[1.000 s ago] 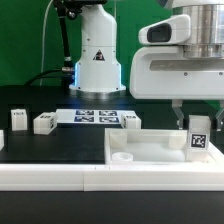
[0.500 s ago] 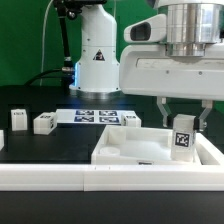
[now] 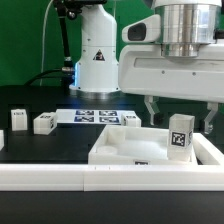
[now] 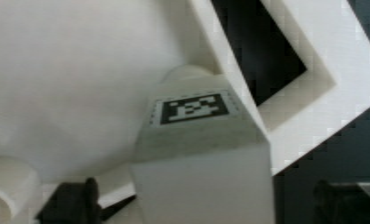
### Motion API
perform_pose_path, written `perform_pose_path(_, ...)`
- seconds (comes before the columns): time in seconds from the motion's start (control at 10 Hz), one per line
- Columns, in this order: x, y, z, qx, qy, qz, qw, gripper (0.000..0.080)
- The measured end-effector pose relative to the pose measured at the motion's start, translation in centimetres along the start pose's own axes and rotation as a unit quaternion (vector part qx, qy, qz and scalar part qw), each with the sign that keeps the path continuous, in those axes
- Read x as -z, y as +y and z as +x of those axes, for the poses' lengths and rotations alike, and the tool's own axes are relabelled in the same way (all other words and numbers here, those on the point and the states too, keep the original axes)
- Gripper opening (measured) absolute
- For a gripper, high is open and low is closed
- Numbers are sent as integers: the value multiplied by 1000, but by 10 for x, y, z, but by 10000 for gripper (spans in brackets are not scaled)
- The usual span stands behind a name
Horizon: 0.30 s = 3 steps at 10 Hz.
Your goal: Assemble one leg
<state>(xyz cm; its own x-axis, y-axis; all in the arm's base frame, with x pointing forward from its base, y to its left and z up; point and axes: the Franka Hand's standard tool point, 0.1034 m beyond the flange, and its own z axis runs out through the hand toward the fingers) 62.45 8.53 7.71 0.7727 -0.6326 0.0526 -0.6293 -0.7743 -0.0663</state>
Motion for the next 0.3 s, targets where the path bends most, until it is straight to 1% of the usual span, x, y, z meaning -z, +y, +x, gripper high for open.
perform_pose_path(0.1,0,0,0,0,0,0,1000,639)
perform_pose_path(0.3,0,0,0,0,0,0,1000,648)
